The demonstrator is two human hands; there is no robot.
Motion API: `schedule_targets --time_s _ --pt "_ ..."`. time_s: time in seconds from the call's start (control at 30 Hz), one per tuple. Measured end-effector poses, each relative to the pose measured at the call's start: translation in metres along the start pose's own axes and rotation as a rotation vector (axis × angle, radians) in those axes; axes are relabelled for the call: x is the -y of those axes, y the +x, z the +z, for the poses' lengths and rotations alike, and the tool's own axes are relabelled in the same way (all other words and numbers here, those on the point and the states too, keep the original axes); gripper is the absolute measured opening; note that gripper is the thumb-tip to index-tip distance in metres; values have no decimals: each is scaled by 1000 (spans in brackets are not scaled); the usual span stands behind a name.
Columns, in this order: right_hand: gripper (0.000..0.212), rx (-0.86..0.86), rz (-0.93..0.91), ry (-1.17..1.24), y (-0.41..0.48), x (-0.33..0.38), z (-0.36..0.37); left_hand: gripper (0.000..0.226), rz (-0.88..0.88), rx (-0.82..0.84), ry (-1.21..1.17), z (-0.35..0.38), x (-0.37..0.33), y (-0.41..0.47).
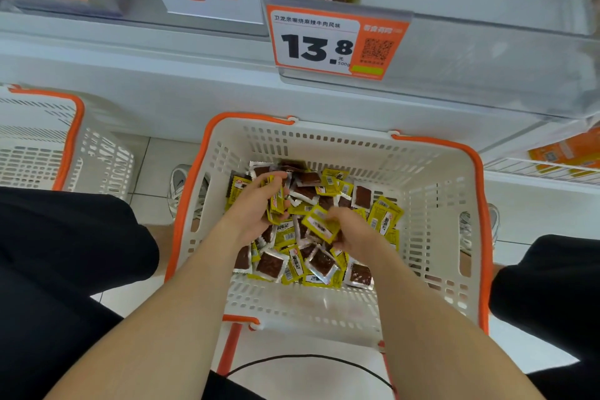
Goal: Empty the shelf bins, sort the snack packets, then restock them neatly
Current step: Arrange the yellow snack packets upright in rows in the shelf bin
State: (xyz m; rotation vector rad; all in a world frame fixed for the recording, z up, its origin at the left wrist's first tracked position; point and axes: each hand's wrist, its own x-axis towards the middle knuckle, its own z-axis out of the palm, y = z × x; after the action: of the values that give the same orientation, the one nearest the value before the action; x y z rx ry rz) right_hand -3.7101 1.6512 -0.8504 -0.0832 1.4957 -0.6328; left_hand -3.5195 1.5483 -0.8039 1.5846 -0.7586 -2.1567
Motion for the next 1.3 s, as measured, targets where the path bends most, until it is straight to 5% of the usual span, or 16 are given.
schedule_targets --time_s 0.07,0.2,0.33,0.47,0.6,0.87,0.97,1.1,1.3 --pt "9 113 -69 247 -4 10 13 29 -14 35 -20 4 0 -3" --pt "23 73 -273 64 -5 14 39 36 -22 100 9 6 -2 -6" --pt "60 -307 -391 -367 10 4 40 31 6 -65 141 -3 1 -3" --pt "24 -532 -564 -915 10 -9 45 41 52 -102 104 -3 -1 -6" --pt "34 -523 -654 -1458 16 -19 58 43 50 -90 53 -3 -5 -6" --pt "35 -437 -722 -1504 5 10 53 40 52 -100 -131 0 -13 -3" --pt "27 -361 -773 -1298 -2 9 40 30 5 -109 -214 -4 -13 1" --pt "18 -513 -878 -785 -22 18 36 17 -48 -51 -259 1 -14 -6" --pt "17 -273 -1025 -868 -68 49 40 38 24 140 -259 31 -37 -42"
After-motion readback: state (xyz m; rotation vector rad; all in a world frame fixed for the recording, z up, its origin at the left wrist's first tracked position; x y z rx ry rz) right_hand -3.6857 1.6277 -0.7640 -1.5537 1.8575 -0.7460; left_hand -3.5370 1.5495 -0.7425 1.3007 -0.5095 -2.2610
